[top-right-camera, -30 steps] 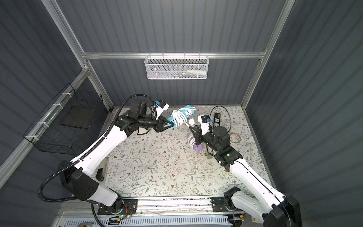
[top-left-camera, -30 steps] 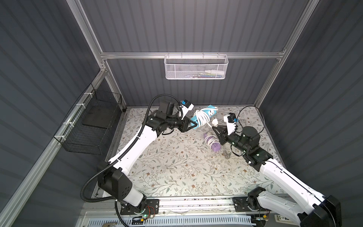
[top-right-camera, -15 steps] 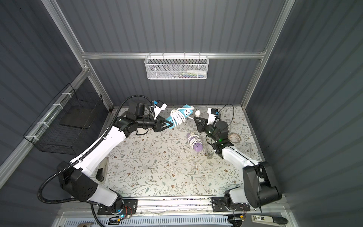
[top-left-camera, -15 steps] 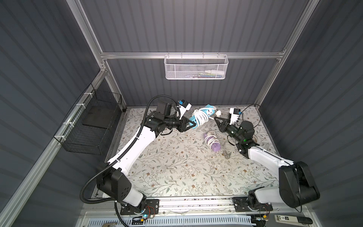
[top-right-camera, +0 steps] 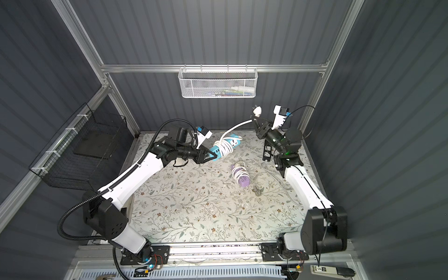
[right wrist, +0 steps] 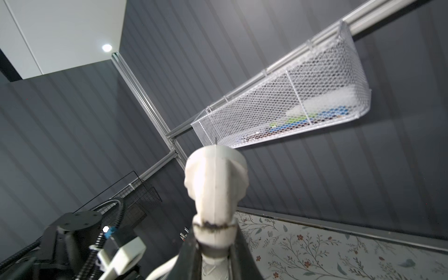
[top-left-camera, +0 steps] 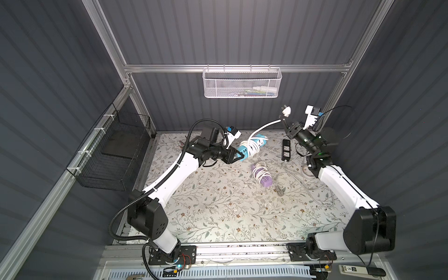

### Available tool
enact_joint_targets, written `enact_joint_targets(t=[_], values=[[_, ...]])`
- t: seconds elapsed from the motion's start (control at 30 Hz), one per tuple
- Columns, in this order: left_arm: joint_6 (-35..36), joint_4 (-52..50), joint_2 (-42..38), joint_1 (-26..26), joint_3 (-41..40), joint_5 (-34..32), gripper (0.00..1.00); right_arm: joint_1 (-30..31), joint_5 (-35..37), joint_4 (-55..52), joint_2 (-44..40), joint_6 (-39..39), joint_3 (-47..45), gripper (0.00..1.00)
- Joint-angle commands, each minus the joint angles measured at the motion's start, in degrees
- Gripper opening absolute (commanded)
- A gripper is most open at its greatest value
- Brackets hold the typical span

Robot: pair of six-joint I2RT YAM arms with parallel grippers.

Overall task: Unwrap the cord wrapped around the power strip
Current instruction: Unwrap the power cord from the power strip.

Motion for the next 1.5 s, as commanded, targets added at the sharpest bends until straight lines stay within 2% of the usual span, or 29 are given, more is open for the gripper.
enact_joint_targets(t=[0.0, 0.23, 0.4, 0.53, 0.7, 0.83, 1.07, 1.27, 1.47], values=[[1.28, 1.77, -1.20, -0.06, 2.49, -2.56, 0.00, -1.13, -2.78, -3.50, -6.06, 0.66, -2.31, 0.00], [0.29, 3.96, -3.12, 0.25, 2.04, -7.03, 0.00, -2.84, -2.68, -16.12, -21.44, -0.31, -15.25, 0.00], [-0.74, 6.76, -5.78, 0.54, 0.81, -8.92, 0.00, -2.75, -2.01, -21.19, -26.22, -0.04, -24.56, 0.00], [-0.93, 7.29, -6.81, 0.55, 0.94, -6.60, 0.00, -2.75, -0.19, -20.05, -23.59, -0.94, -30.37, 0.00], [-2.26, 8.45, -6.98, 0.49, 0.83, 0.31, 0.00, -2.58, 0.39, -10.16, -11.70, 0.76, -32.07, 0.00], [-2.03, 7.90, -6.51, -0.19, 1.01, 6.19, 0.00, -2.23, 0.89, -4.33, -2.07, 1.77, -27.67, 0.00], [3.65, 0.26, -3.15, -4.88, 3.64, 8.33, 0.00, -2.23, 1.31, -2.65, 7.73, 1.44, -14.29, 0.00], [4.88, -1.96, -0.60, -5.60, 3.94, 7.71, 0.00, -3.15, 0.40, -8.65, 7.78, 0.17, -1.25, 0.00], [5.53, -4.63, 2.59, -5.60, 5.04, 3.18, 0.00, -6.30, -2.16, -15.79, 2.80, -0.14, 8.86, 0.00]])
